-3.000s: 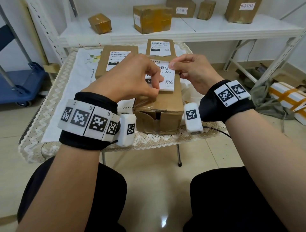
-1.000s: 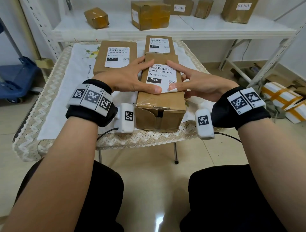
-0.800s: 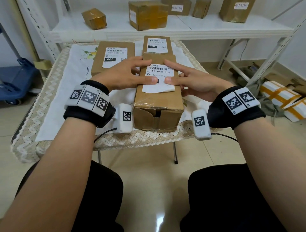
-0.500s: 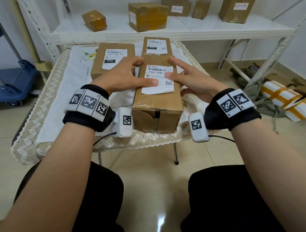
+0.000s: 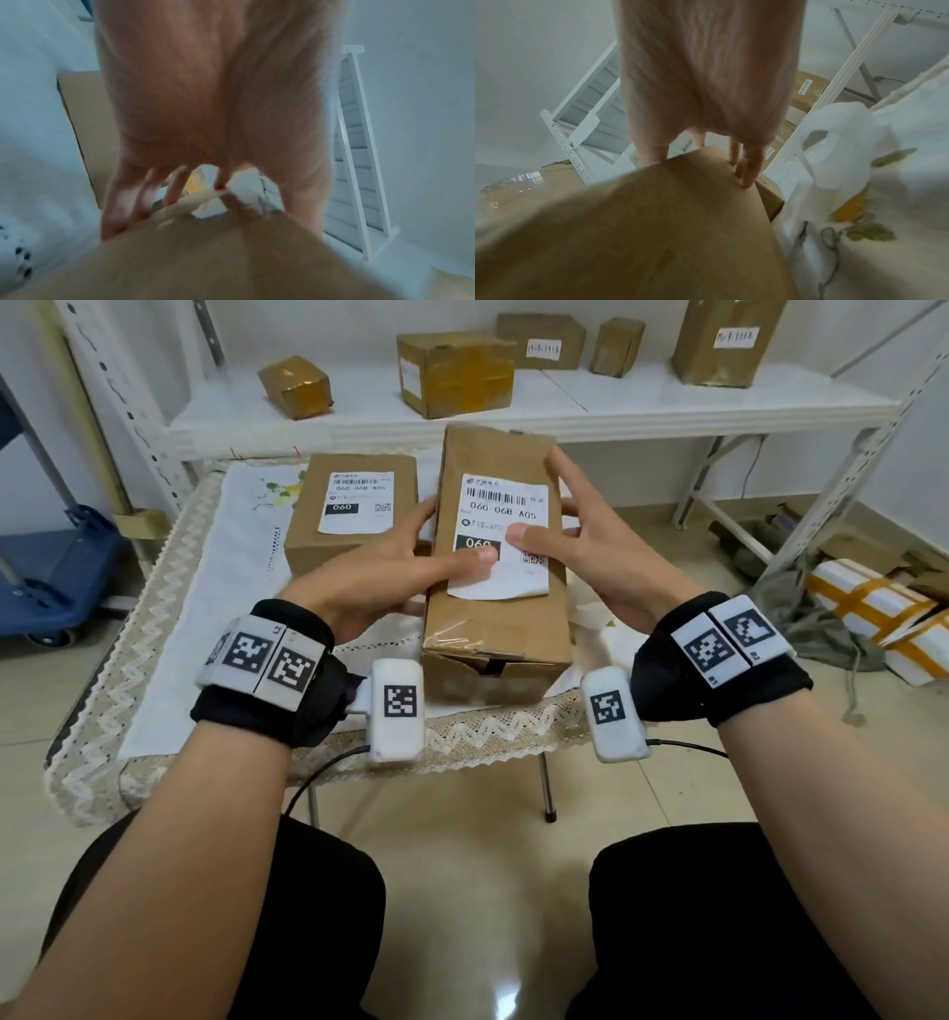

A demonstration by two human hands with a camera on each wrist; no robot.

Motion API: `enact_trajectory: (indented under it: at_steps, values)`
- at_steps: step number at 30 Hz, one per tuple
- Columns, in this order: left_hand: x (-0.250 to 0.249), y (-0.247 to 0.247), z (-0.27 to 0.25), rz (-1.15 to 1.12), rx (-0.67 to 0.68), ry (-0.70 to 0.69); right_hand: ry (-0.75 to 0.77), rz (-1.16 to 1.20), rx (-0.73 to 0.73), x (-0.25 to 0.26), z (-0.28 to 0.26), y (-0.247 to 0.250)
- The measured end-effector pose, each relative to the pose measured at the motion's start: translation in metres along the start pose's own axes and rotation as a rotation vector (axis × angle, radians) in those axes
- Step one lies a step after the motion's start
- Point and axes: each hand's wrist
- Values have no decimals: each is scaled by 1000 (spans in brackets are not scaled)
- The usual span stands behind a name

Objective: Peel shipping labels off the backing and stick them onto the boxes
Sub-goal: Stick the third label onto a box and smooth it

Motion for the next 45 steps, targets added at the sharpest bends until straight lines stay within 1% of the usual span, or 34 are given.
enact_trajectory:
  at_steps: [4,7,9,11,12,14,17,21,26,32,34,37,39,41,45]
  values:
    - [-3,0,1,-223,-113,-79,89,60,-50,5,0,0]
    - [-4,0,4,-286,-186,-91,169,-7,-96,9,-2,-2]
    - [-5,-5,4,-289,-221,-91,288,-139,-144,12,-2,-5]
    - [-6,-10,5,-297,-217,-118,444,-382,-179,15,-1,-12]
    - [-8,-12,5,-305,-214,-139,498,-499,-182,17,-1,-16]
    - [-11,-16,4,-314,-217,-174,554,-660,-174,17,-1,-21]
    - [-16,-19,1,-297,-236,-212,558,-735,-184,12,-2,-19]
    - [-22,-20,-3,-281,-221,-232,564,-720,-284,13,1,-11]
    - [-25,-23,-8,-259,-219,-253,521,-707,-399,13,9,-1]
    - [-26,-26,-12,-255,-215,-258,479,-673,-445,10,16,10]
    - [-26,-27,-13,-253,-223,-258,454,-623,-454,9,17,9]
    - [-28,-27,-13,-268,-249,-251,411,-466,-486,11,17,9]
    - [-30,-25,-13,-276,-299,-260,431,-439,-503,12,15,8]
    - [-29,-22,-12,-281,-337,-271,490,-497,-487,14,11,2]
    - [-29,-22,-15,-252,-355,-283,572,-633,-410,14,5,-13]
Point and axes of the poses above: each hand's wrist, its own z-axis towards the middle knuckle, its own y-axis out of the back of the hand, x = y × z, and after that the axes turned 6 degrees about -x, right-handed
